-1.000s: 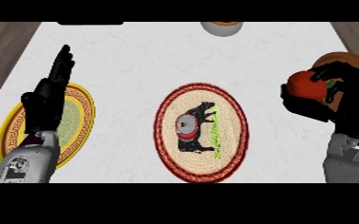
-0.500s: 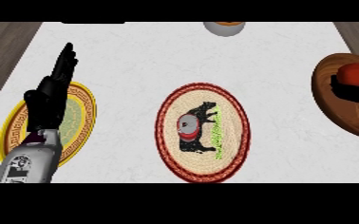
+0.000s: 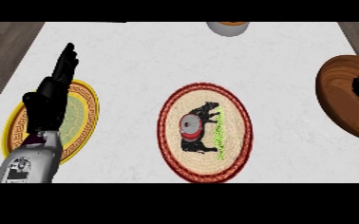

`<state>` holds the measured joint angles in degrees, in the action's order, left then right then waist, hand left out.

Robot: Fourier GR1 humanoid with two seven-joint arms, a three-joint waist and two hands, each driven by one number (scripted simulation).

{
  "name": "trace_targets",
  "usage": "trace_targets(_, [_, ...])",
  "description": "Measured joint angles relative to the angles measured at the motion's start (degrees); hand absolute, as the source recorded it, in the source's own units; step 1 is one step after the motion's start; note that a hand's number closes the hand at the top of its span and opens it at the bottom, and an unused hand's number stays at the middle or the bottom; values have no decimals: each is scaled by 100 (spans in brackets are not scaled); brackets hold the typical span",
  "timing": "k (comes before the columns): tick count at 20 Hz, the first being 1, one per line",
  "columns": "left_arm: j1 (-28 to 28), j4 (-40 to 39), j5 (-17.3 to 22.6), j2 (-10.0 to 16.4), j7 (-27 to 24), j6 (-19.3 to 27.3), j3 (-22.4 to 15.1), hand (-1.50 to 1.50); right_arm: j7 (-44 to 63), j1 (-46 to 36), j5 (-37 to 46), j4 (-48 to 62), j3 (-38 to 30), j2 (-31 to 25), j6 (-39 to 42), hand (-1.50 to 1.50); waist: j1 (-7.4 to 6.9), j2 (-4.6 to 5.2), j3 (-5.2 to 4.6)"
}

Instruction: Pick the bell pepper from the placemat and place it in the bowl

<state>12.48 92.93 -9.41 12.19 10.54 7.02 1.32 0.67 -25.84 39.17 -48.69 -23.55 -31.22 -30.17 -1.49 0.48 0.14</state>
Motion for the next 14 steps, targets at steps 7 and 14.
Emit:
trace_targets(7, [127, -56, 4, 2, -6, -48, 20, 0, -1199, -607, -846, 1619, -588, -192, 564, -150, -54, 32, 15])
trace_targets(14, [109, -163, -11, -23, -134, -61, 47, 0, -2510, -962, -1606, 2463, -1222, -465, 1045, -150, -49, 35, 16])
